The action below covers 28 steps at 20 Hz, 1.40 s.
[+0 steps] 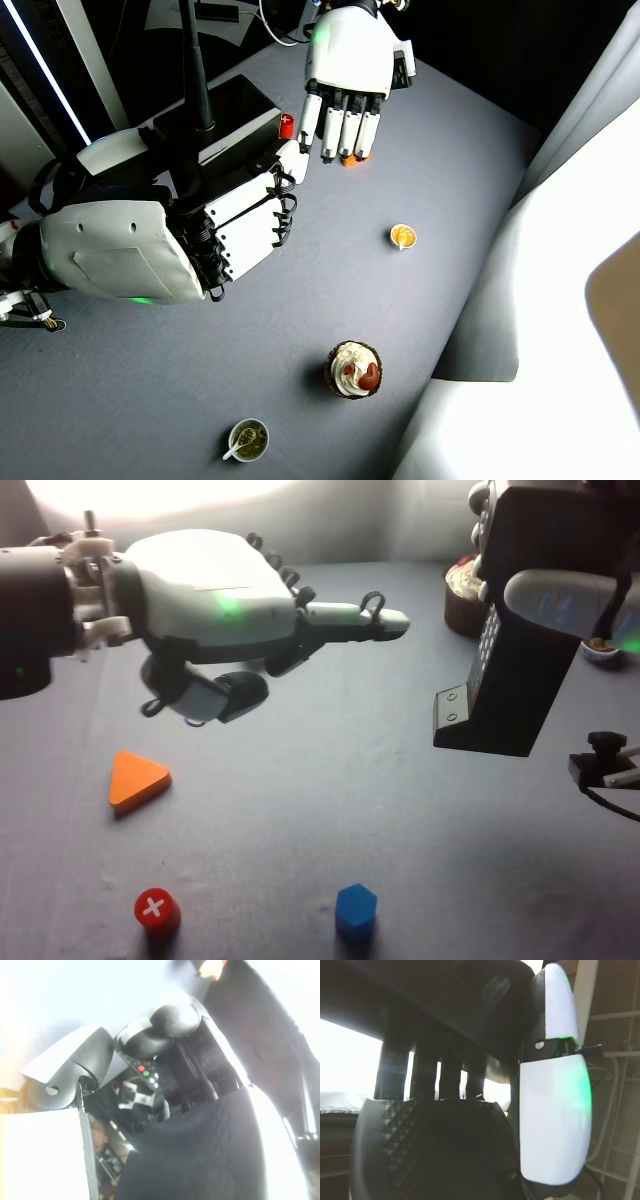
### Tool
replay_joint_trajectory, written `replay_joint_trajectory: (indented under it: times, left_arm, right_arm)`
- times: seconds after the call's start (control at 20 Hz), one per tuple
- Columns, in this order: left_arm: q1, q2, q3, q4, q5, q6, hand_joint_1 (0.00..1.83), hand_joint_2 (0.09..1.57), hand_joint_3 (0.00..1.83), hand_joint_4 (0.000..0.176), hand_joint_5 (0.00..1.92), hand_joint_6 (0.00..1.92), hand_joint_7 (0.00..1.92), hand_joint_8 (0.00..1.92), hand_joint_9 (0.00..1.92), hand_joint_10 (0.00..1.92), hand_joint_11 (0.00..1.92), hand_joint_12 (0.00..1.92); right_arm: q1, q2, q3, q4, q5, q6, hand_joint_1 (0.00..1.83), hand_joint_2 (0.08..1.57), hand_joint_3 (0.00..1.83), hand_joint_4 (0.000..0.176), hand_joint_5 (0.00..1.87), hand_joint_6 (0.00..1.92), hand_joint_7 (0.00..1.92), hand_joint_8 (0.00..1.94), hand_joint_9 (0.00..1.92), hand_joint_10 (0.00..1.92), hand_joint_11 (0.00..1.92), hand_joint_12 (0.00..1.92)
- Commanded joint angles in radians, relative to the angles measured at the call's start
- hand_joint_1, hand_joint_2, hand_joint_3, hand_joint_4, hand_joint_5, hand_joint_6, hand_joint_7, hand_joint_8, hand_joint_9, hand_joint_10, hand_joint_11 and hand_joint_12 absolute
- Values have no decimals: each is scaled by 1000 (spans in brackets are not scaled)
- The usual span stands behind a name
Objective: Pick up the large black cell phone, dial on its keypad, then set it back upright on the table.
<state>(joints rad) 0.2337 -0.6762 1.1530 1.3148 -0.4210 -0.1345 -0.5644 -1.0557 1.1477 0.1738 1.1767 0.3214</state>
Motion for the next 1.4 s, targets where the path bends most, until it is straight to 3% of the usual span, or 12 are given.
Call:
replay_joint_trajectory:
  times: [0.0, 0.25, 0.35, 0.5, 0.6, 0.75, 0.9, 1.15, 1.2, 1.3, 1.35]
  left_arm:
    - [-21, -8, -1, -39, -21, 2, 1309, 1009, 629, 85, 0, 0, 649, 1732, 918, 1921, 877, 1921]
    - [14, -65, -2, -164, 25, 113, 1311, 999, 662, 85, 0, 0, 646, 1753, 915, 1921, 874, 1921]
    - [23, -84, -11, -199, 10, 144, 1310, 997, 664, 81, 0, 0, 646, 1753, 917, 1921, 874, 1921]
    - [21, -92, -48, -235, 1, 170, 1306, 1003, 665, 80, 0, 0, 635, 1769, 909, 1921, 868, 1921]
    - [20, -93, -68, -260, -21, 178, 1313, 977, 686, 80, 0, 0, 661, 1739, 927, 1921, 864, 1921]
    - [25, -85, -78, -273, -51, 139, 1291, 1095, 511, 87, 0, 0, 592, 1772, 874, 1921, 845, 1921]
    - [28, -45, -66, -268, -81, 90, 1300, 1117, 391, 84, 0, 0, 634, 1668, 855, 1921, 839, 1921]
    - [6, 11, -8, -144, -263, -179, 1304, 1120, 371, 83, 0, 0, 642, 1654, 878, 1921, 854, 1921]
    - [-13, 21, 11, -59, -331, -314, 1303, 1119, 368, 82, 0, 0, 646, 1645, 859, 1921, 818, 1921]
    - [-83, 27, 59, 198, -501, -620, 1299, 1129, 367, 79, 0, 0, 632, 1665, 850, 1921, 815, 1921]
    - [-104, 29, 67, 243, -545, -693, 1292, 1169, 302, 84, 0, 0, 616, 1673, 830, 1921, 803, 1921]
  right_arm:
    - [15, 9, 3, 9, 142, 26, 1378, 1120, 0, 0, 966, 775, 896, 1143, 958, 1241, 986, 1126]
    - [16, 9, 4, 9, 142, 25, 1377, 1120, 0, 0, 997, 725, 892, 1158, 933, 1269, 963, 1182]
    - [17, 9, 6, 9, 142, 25, 1371, 1141, 1, 0, 930, 814, 855, 1209, 915, 1327, 974, 1257]
    - [17, 9, 6, 9, 142, 24, 1374, 1129, 0, 0, 991, 732, 872, 1187, 907, 1306, 930, 1184]
    - [17, 9, 7, 9, 142, 23, 1372, 1136, 0, 0, 963, 781, 849, 1214, 911, 1308, 936, 1230]
    - [18, 10, 9, 9, 142, 22, 1375, 1128, 0, 0, 962, 775, 887, 1153, 927, 1301, 966, 1257]
    - [19, 10, 12, 9, 142, 19, 1374, 1129, 1, 0, 980, 748, 870, 1172, 921, 1316, 965, 1275]
    - [19, 10, 14, 9, 142, 17, 1370, 1142, 1, 0, 975, 743, 841, 1244, 879, 1360, 914, 1321]
    - [19, 10, 14, 14, 142, 17, 1369, 1144, 0, 0, 980, 732, 836, 1252, 873, 1364, 908, 1314]
    - [19, 7, 26, 25, 145, 16, 1371, 1140, 0, 0, 1000, 704, 837, 1253, 877, 1349, 912, 1280]
    - [19, -6, 40, 35, 155, 10, 1371, 1140, 1, 0, 993, 713, 836, 1262, 880, 1341, 918, 1247]
